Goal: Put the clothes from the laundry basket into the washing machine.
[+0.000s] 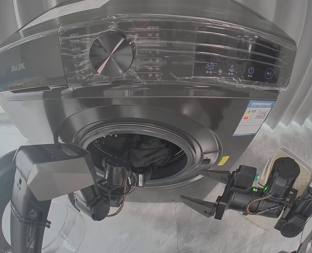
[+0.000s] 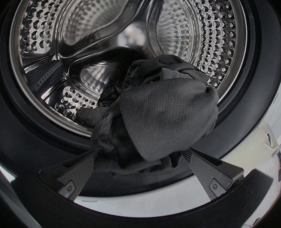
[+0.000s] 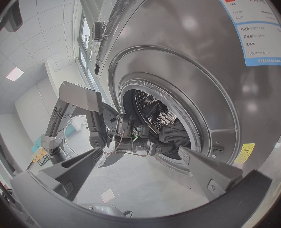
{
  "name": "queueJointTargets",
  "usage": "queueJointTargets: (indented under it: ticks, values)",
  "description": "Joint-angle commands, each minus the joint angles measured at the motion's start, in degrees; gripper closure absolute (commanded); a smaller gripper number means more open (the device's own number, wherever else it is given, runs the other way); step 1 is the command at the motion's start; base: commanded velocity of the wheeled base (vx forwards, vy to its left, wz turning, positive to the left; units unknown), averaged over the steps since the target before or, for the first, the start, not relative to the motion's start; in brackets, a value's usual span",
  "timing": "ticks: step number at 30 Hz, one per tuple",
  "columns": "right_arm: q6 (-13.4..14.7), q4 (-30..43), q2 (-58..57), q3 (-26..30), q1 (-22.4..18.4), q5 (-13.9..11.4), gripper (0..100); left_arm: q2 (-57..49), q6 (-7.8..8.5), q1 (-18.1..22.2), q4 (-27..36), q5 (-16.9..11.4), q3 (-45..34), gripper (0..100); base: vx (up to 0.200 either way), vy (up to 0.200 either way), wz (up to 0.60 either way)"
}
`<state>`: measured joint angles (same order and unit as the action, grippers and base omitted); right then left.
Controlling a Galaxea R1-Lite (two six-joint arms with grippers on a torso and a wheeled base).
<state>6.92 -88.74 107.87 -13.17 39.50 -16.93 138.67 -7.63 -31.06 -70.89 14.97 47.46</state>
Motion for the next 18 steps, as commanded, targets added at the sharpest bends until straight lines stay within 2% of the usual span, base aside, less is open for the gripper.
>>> queueJointTargets:
  ticks: [1, 5, 6, 18]
  values:
    - [0.1, 0.0, 0.3, 0.1, 0.0, 0.0, 0, 3.5, -0.02, 0.4, -1.2, -0.1, 2.7, 0, 0.000, 0.000, 0.00]
    - [0.1, 0.0, 0.3, 0.2, 0.0, 0.0, 0, 4.4, 0.07, 0.8, -1.4, -0.1, 2.9, 0, 0.000, 0.000, 0.00]
    - [0.1, 0.0, 0.3, 0.1, 0.0, 0.0, 0, 4.8, -0.02, 0.9, -1.4, -0.1, 2.9, 100, 0.000, 0.000, 0.00]
    - [0.1, -0.1, 0.1, 0.1, 0.0, 0.0, 0, 5.6, 0.07, 1.2, -2.1, -1.5, 3.8, 100, 0.000, 0.000, 0.00]
